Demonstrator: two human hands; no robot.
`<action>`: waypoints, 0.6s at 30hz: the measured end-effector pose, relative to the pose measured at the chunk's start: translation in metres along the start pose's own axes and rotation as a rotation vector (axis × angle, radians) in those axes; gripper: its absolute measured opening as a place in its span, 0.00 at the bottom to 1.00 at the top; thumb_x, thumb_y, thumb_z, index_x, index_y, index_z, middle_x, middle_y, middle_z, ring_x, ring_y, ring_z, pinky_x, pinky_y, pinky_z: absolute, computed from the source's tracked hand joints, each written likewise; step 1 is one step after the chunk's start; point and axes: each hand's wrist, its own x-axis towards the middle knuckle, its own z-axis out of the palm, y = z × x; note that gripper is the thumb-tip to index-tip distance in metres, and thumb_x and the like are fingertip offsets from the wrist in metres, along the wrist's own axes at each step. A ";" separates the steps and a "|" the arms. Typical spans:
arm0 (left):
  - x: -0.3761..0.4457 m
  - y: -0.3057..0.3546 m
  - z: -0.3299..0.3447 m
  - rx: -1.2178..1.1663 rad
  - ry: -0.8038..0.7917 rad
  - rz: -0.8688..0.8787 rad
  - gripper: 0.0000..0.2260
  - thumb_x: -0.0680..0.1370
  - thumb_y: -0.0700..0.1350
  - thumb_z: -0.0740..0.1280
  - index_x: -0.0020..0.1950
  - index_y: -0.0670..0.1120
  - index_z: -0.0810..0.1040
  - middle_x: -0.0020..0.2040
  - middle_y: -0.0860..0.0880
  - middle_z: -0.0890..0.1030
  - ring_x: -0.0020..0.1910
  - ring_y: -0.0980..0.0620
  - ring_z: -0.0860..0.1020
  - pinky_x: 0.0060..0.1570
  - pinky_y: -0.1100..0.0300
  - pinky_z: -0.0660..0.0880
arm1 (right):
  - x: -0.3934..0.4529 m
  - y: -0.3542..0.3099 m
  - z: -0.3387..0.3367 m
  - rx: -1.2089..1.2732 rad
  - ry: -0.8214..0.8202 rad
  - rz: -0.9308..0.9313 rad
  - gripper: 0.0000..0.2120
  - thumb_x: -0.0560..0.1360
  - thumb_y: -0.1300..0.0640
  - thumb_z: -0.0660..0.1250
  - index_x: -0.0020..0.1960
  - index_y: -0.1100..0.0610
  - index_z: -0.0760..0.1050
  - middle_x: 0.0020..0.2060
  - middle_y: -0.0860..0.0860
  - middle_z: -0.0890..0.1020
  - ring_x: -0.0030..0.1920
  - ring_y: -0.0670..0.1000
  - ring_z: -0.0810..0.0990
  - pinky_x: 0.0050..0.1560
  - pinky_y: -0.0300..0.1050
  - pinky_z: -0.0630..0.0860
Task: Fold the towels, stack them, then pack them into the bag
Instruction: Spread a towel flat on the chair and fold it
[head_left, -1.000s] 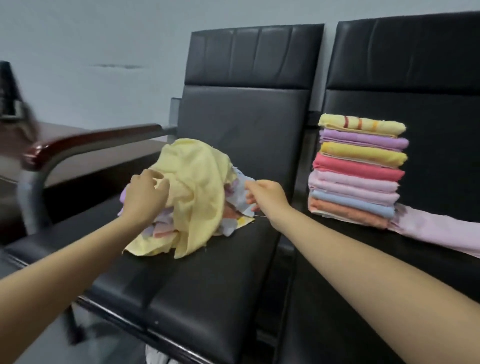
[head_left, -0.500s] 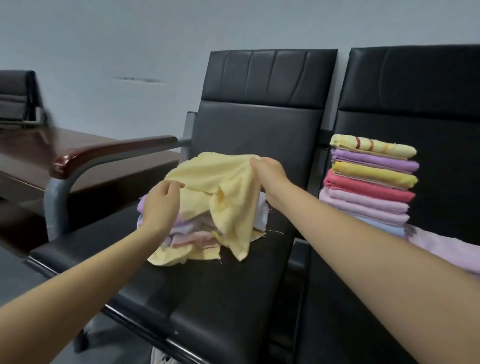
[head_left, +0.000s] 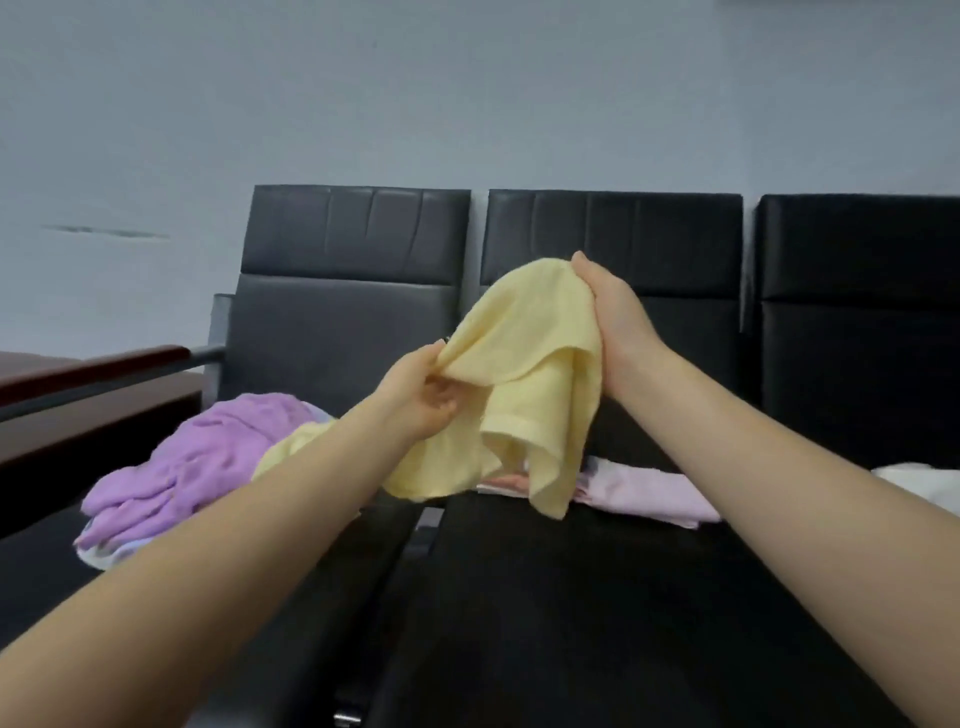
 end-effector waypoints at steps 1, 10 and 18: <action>0.002 -0.007 0.019 0.043 -0.023 0.007 0.07 0.81 0.40 0.61 0.44 0.42 0.75 0.37 0.47 0.76 0.34 0.52 0.77 0.49 0.62 0.74 | -0.005 -0.009 -0.018 -0.029 0.037 -0.023 0.17 0.77 0.46 0.66 0.55 0.59 0.79 0.49 0.56 0.83 0.50 0.55 0.83 0.52 0.50 0.81; 0.007 -0.081 0.133 0.254 -0.246 0.028 0.12 0.81 0.44 0.61 0.61 0.38 0.74 0.53 0.41 0.83 0.51 0.44 0.82 0.45 0.52 0.79 | -0.063 -0.026 -0.152 -0.184 0.229 0.010 0.11 0.76 0.49 0.67 0.47 0.56 0.81 0.38 0.52 0.82 0.38 0.51 0.81 0.43 0.46 0.78; 0.007 -0.153 0.069 0.549 -0.197 -0.195 0.19 0.77 0.49 0.67 0.66 0.43 0.73 0.59 0.43 0.80 0.56 0.46 0.80 0.53 0.51 0.77 | -0.109 0.064 -0.195 -0.401 0.286 0.281 0.10 0.76 0.48 0.69 0.52 0.53 0.81 0.45 0.50 0.84 0.43 0.48 0.82 0.39 0.37 0.76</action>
